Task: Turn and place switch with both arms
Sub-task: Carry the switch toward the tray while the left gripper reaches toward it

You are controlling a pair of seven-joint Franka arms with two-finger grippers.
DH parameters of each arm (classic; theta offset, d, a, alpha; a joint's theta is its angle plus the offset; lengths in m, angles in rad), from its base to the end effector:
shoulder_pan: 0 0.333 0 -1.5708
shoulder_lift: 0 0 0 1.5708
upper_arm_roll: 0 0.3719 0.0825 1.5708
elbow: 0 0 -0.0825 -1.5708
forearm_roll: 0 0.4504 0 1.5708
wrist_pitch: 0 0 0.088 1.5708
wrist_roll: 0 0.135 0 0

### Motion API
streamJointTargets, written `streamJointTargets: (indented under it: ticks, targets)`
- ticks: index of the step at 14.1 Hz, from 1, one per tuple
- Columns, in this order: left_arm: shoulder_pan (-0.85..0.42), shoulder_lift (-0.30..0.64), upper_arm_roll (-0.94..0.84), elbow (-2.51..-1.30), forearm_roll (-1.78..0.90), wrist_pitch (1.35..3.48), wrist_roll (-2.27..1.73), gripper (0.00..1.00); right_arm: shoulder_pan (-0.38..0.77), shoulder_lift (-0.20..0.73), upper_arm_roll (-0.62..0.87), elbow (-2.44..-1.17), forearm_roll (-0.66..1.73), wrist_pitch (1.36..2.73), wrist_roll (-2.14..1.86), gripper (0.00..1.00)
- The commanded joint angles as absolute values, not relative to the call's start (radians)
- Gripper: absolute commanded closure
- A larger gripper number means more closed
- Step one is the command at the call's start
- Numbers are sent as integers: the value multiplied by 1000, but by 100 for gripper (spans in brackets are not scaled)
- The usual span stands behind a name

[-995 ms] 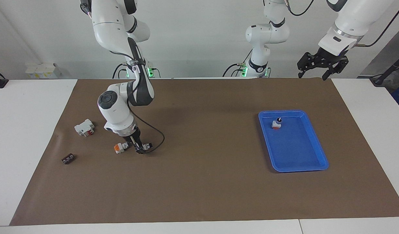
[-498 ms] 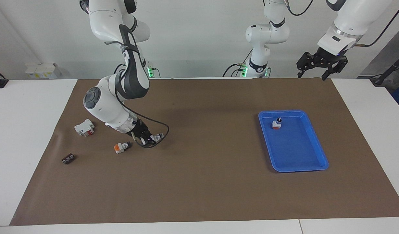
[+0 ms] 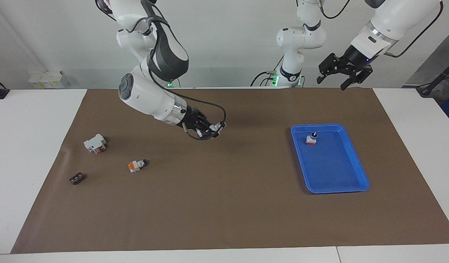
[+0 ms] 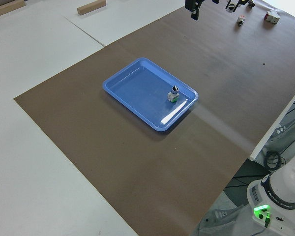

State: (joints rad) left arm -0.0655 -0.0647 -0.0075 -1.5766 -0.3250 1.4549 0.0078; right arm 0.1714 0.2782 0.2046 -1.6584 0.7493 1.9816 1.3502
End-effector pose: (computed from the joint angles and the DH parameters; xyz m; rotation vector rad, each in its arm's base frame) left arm 0.5778 -0.0886 0.6860 2.8145 -0.1541 -0.0953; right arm 0.6653 0.3126 0.4823 -2.0295 1.5110 0.7164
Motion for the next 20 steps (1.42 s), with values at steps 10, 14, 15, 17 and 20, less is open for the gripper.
streamJointTargets:
  ticks: [10,14,15,17,20]
  targets:
    - [-83,-189,-109,-1839,-689,1689,-659,18,231,256,357,-1594,925,2164,1675,100]
    - [-91,-187,-126,-1853,-725,1772,-758,31,275,256,356,-1595,925,2233,1692,100]
    - [-91,-193,-126,-1862,-733,1776,-758,35,276,256,357,-1595,925,2235,1692,100]
    - [-89,-195,-124,-1868,-733,1786,-758,40,275,256,357,-1595,925,2233,1692,100]
    - [-84,-193,-123,-1867,-730,1795,-742,62,275,229,357,-1597,925,2223,1694,100]
